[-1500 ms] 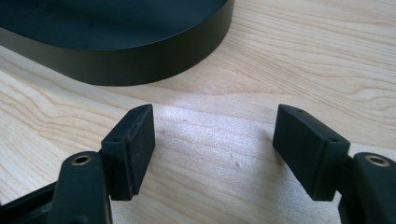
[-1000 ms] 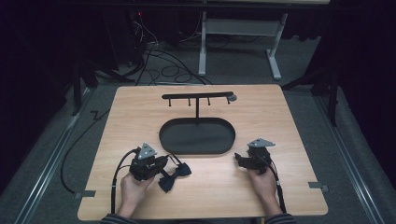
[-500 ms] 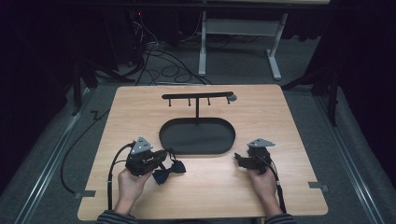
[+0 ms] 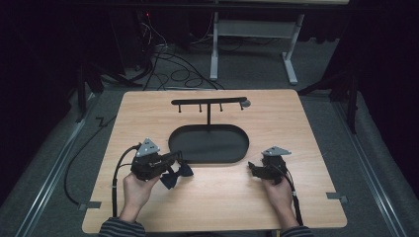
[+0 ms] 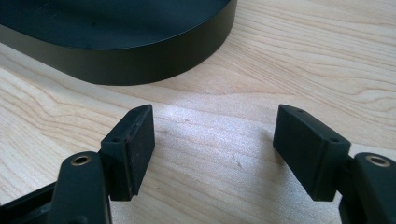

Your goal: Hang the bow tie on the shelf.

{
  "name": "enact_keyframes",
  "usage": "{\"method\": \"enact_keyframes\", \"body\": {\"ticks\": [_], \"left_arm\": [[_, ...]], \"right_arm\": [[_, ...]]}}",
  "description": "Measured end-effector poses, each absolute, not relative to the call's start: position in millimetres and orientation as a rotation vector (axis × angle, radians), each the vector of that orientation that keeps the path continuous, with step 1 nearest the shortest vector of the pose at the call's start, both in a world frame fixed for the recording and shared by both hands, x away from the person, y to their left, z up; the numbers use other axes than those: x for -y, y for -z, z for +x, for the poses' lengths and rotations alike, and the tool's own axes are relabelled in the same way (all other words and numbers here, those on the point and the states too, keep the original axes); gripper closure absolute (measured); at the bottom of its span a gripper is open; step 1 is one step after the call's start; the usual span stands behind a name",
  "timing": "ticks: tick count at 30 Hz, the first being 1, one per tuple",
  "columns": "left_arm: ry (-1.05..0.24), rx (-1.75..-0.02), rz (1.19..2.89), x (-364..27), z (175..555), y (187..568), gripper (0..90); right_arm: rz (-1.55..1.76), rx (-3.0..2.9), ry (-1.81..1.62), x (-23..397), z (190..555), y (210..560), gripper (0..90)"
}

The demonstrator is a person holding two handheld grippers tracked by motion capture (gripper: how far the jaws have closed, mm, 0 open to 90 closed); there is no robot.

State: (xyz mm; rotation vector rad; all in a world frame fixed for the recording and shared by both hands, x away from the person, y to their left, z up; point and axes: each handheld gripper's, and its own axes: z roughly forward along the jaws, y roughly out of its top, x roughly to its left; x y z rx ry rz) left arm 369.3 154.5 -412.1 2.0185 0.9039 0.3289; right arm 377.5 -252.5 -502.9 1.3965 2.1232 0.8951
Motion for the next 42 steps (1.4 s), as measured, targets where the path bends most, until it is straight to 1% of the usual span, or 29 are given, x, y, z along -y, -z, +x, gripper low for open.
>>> {"method": "enact_keyframes", "body": {"ticks": [22,42], "left_arm": [[-0.366,-0.863,2.018,-151,380,383,78.7],[-0.354,-0.868,2.01,-151,392,373,78.5]], "right_arm": [[1.394,-2.127,-0.898,253,377,503,30.8],[1.392,-2.13,-0.9,252,377,503,30.7]]}}
